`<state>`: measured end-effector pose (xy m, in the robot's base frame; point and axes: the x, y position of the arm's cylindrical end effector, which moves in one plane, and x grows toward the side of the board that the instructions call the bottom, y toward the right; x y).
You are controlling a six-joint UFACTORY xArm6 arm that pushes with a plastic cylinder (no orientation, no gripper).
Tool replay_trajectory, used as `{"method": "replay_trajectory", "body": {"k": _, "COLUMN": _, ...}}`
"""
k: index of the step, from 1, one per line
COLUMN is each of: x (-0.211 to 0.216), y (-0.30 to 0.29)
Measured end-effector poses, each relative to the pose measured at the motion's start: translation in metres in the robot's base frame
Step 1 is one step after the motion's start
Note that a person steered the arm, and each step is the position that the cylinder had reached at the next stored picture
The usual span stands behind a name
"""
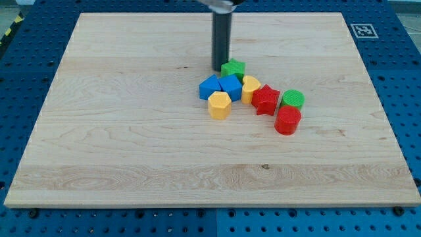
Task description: Place the green star above the green circle
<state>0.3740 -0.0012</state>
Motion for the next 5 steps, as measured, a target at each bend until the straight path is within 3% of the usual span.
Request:
{"method": "replay_trajectory", "body": {"k": 2, "x": 0.014, "y": 0.005}}
{"method": "replay_trajectory", "body": {"k": 5, "x": 0.003, "y": 0.103}}
